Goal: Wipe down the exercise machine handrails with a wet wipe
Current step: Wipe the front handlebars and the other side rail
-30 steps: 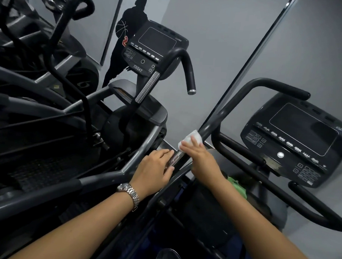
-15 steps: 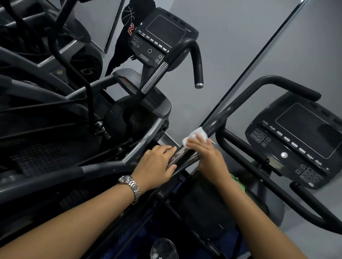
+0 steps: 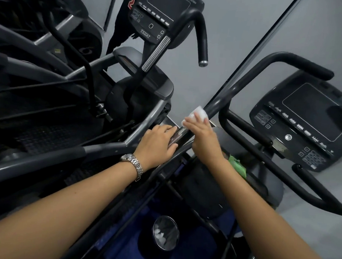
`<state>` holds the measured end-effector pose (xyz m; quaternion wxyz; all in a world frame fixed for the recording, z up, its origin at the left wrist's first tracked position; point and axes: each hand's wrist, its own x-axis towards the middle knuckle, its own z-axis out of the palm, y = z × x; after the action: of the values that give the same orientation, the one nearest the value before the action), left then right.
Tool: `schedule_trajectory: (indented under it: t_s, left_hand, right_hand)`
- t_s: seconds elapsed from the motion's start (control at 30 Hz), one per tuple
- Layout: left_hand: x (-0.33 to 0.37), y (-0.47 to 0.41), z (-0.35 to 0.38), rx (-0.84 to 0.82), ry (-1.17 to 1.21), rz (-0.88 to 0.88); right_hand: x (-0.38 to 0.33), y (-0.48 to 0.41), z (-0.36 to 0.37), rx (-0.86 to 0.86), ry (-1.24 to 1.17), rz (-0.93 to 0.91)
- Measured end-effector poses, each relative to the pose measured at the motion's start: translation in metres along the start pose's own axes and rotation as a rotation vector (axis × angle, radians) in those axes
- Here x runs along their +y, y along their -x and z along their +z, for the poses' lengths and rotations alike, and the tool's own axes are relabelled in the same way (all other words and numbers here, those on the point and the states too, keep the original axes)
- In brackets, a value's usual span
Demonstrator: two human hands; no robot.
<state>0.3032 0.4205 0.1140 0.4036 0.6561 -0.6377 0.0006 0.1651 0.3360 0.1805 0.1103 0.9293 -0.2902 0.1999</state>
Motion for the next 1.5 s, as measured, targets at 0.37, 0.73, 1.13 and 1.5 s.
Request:
schedule_trajectory:
  t_s: [0.37, 0.73, 1.13, 1.5]
  left_hand:
    - [0.002, 0.001, -0.005, 0.042, 0.031, -0.010]
    - [0.003, 0.006, -0.003, 0.035, 0.075, 0.001]
    - [0.002, 0.018, -0.010, 0.044, 0.083, -0.008]
    - [-0.046, 0.074, -0.019, -0.297, -0.179, -0.147]
  right_hand:
    - [-0.002, 0.006, 0.010, 0.006, -0.007, -0.054]
    - [-0.020, 0.035, 0.035, 0.127, -0.369, 0.193]
    - [-0.023, 0.047, 0.030, 0.120, -0.574, 0.235]
    - [0.003, 0.049, 0.027, 0.049, -0.286, 0.089]
